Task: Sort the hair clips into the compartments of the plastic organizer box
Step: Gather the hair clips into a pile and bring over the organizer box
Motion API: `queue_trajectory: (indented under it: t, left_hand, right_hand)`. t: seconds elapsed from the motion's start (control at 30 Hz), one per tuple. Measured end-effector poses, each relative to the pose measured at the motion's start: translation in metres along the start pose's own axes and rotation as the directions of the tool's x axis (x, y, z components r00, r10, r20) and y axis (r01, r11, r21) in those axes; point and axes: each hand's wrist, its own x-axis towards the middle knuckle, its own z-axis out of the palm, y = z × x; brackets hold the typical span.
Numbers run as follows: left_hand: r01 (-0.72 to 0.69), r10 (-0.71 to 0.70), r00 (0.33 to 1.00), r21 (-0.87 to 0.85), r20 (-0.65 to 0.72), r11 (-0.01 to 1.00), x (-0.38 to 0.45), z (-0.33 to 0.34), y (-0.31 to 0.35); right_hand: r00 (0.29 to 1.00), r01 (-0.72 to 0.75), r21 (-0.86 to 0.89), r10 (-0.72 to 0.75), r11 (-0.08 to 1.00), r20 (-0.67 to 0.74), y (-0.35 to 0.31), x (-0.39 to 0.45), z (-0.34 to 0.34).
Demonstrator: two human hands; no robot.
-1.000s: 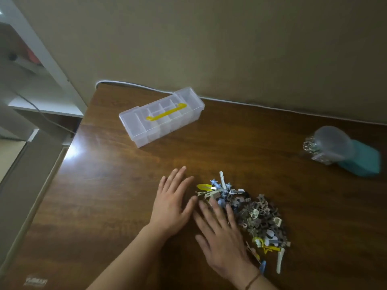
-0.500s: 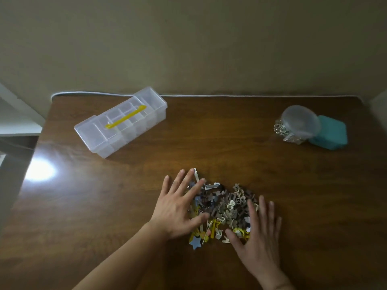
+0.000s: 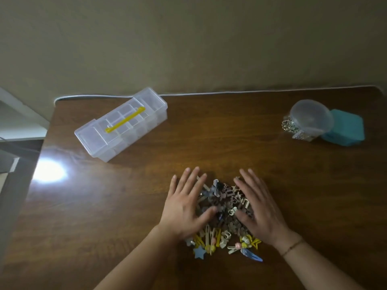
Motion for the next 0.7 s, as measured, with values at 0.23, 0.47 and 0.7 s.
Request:
queue_trajectory:
  t: [0.23, 0.47, 0.7]
  left_hand:
    - [-0.14, 0.14, 0.982, -0.014, 0.126, 0.99, 0.016, -0.003, -0.005]
    - [-0.278, 0.286, 0.938, -0.071, 0.198, 0.958, -0.017, 0.0, -0.005]
    - [-0.178, 0.184, 0.981, -0.095, 0.06, 0.979, -0.015, -0.005, -0.009]
  right_hand:
    - [0.955, 0.185, -0.095, -0.156, 0.978, 0.251, 0.006, 0.041, -0.012]
    - [0.914, 0.309, -0.049, -0.282, 0.95, 0.293, 0.002, 0.012, -0.007]
    - [0.94, 0.259, 0.041, -0.261, 0.965, 0.219, 0.0, 0.012, -0.01]
